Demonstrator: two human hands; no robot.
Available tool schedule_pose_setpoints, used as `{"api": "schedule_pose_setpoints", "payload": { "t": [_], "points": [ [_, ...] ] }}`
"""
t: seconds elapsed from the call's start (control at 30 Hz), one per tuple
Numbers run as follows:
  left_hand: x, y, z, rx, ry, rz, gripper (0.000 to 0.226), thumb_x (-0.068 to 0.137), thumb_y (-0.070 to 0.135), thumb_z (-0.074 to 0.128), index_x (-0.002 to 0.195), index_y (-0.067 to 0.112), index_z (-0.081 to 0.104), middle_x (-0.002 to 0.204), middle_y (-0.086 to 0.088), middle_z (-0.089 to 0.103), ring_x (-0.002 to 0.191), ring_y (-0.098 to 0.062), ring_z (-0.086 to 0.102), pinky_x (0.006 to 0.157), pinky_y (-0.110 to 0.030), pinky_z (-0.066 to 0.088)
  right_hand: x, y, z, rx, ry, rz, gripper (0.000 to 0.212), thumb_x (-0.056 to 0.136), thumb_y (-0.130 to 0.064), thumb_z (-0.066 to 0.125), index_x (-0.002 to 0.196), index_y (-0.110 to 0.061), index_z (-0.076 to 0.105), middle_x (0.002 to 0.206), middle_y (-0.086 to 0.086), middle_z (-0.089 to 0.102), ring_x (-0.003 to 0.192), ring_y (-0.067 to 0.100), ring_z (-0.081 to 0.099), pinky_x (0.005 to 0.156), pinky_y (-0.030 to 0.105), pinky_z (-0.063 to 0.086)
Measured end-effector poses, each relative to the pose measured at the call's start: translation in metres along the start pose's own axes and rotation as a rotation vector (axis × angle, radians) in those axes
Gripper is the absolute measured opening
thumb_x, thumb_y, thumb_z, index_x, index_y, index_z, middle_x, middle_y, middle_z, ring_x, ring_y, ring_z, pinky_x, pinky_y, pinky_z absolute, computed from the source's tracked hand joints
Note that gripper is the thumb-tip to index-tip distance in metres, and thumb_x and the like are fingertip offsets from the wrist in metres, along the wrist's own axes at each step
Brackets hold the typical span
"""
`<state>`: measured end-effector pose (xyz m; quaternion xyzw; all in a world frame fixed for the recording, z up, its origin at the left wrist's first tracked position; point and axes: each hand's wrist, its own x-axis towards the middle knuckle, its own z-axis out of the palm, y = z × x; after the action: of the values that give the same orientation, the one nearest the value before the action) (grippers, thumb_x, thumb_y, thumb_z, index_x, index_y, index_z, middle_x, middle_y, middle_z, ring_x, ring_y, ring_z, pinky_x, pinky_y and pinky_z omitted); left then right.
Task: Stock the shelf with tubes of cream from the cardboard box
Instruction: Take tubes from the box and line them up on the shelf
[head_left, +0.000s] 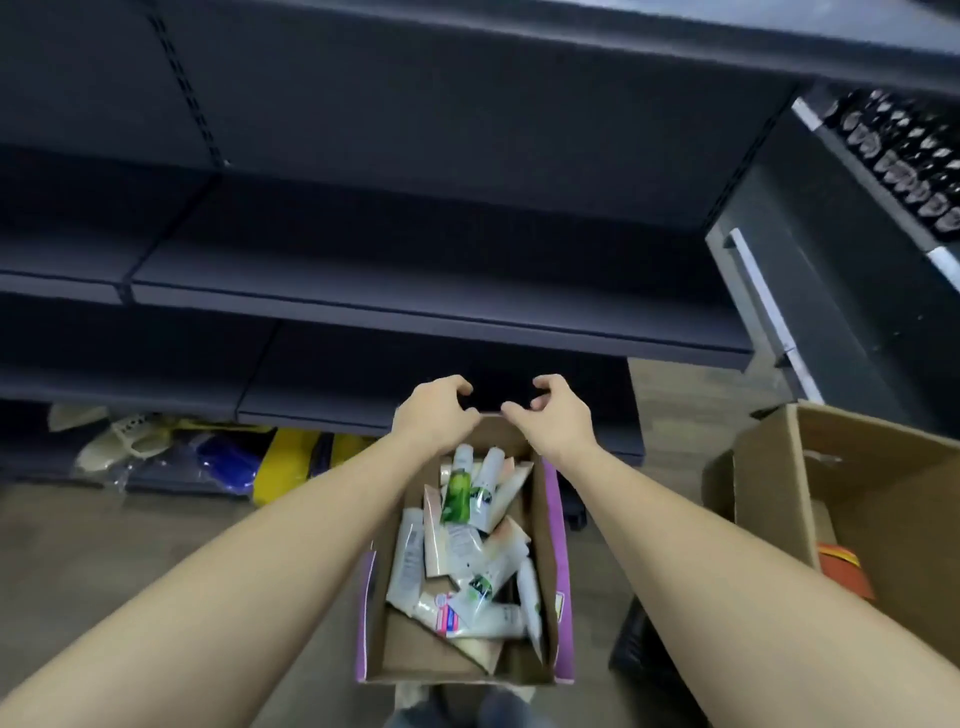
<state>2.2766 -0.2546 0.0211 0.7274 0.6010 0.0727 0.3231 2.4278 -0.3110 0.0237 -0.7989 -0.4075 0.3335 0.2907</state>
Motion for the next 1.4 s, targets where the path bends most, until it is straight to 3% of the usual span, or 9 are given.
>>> {"api": "schedule_pose_setpoints", "payload": {
  "t": [0.1, 0.33, 0.43, 0.67, 0.77, 0.9, 1.03, 1.13, 1.4],
  "points": [
    [0.003, -0.022, 0.03, -0.005, -0.062, -0.054, 0.045, 0.085, 0.029, 0.058, 0.13, 0.025, 0.058, 0.123, 0.0, 0.066, 0.112, -0.021, 0.061, 0.094, -0.036, 0.05, 0.002, 0.029, 0.022, -0.019, -0.085, 0.066, 0.063, 0.083, -0.038, 0.071, 0.138, -0.019, 0.046, 0.118, 0.002, 0.061, 0.108, 0.019, 0.058, 0.085, 0.026, 0.043],
    [0.004, -0.064, 0.092, -0.026, -0.191, -0.191, 0.04, 0.087, 0.032, 0.057, 0.126, 0.024, 0.059, 0.122, -0.003, 0.065, 0.111, -0.025, 0.06, 0.095, -0.037, 0.05, 0.005, 0.084, 0.064, -0.104, -0.214, 0.197, 0.062, 0.086, -0.035, 0.07, 0.139, -0.015, 0.044, 0.107, 0.001, 0.06, 0.102, 0.018, 0.056, 0.083, 0.026, 0.042],
    [0.007, -0.08, 0.113, -0.031, -0.242, -0.235, 0.039, 0.087, 0.029, 0.058, 0.126, 0.023, 0.059, 0.121, -0.005, 0.064, 0.11, -0.026, 0.06, 0.093, -0.037, 0.05, 0.01, 0.105, 0.081, -0.134, -0.263, 0.256, 0.062, 0.087, -0.035, 0.068, 0.14, -0.015, 0.043, 0.118, 0.005, 0.061, 0.112, 0.025, 0.058, 0.088, 0.03, 0.044],
    [0.015, -0.117, 0.169, -0.006, -0.336, -0.31, 0.043, 0.091, 0.027, 0.058, 0.133, 0.02, 0.056, 0.125, -0.01, 0.062, 0.118, -0.028, 0.056, 0.097, -0.034, 0.046, 0.015, 0.161, 0.132, -0.16, -0.364, 0.444, 0.05, 0.089, -0.026, 0.064, 0.135, -0.015, 0.047, 0.124, 0.007, 0.062, 0.115, 0.027, 0.058, 0.086, 0.025, 0.041],
    [0.018, -0.132, 0.194, -0.008, -0.376, -0.33, 0.038, 0.091, 0.024, 0.056, 0.129, 0.019, 0.058, 0.121, -0.011, 0.064, 0.11, -0.028, 0.059, 0.09, -0.033, 0.049, 0.012, 0.189, 0.152, -0.226, -0.429, 0.495, 0.054, 0.089, -0.023, 0.063, 0.14, -0.017, 0.045, 0.131, 0.009, 0.058, 0.12, 0.028, 0.055, 0.091, 0.026, 0.042],
    [0.032, -0.149, 0.219, -0.022, -0.37, -0.374, 0.043, 0.091, 0.023, 0.055, 0.134, 0.02, 0.053, 0.127, -0.012, 0.057, 0.111, -0.03, 0.058, 0.092, -0.036, 0.05, 0.013, 0.218, 0.165, -0.402, -0.48, 0.425, 0.049, 0.087, -0.013, 0.059, 0.135, -0.017, 0.05, 0.137, 0.011, 0.043, 0.119, 0.031, 0.053, 0.099, 0.029, 0.041],
    [0.054, -0.156, 0.231, -0.07, -0.319, -0.405, 0.045, 0.092, 0.02, 0.054, 0.137, 0.018, 0.051, 0.13, -0.012, 0.056, 0.113, -0.031, 0.057, 0.096, -0.037, 0.049, 0.013, 0.237, 0.165, -0.608, -0.505, 0.173, 0.04, 0.083, -0.007, 0.055, 0.122, -0.018, 0.056, 0.134, 0.007, 0.032, 0.11, 0.033, 0.051, 0.092, 0.036, 0.046],
    [0.077, -0.158, 0.238, -0.127, -0.254, -0.455, 0.04, 0.091, 0.026, 0.052, 0.13, 0.02, 0.052, 0.123, -0.008, 0.059, 0.106, -0.03, 0.061, 0.094, -0.041, 0.05, 0.017, 0.245, 0.169, -0.698, -0.544, 0.057, 0.047, 0.081, 0.0, 0.054, 0.124, -0.019, 0.054, 0.139, 0.004, 0.029, 0.114, 0.031, 0.047, 0.086, 0.038, 0.048],
    [0.129, -0.146, 0.253, -0.195, -0.172, -0.445, 0.046, 0.089, 0.045, 0.058, 0.122, 0.014, 0.051, 0.114, -0.011, 0.063, 0.101, -0.03, 0.063, 0.089, -0.043, 0.053, 0.02, 0.256, 0.184, -0.781, -0.583, 0.021, 0.066, 0.078, 0.011, 0.058, 0.135, -0.018, 0.042, 0.147, -0.003, 0.028, 0.105, 0.027, 0.061, 0.068, 0.033, 0.05]
  ]
}}
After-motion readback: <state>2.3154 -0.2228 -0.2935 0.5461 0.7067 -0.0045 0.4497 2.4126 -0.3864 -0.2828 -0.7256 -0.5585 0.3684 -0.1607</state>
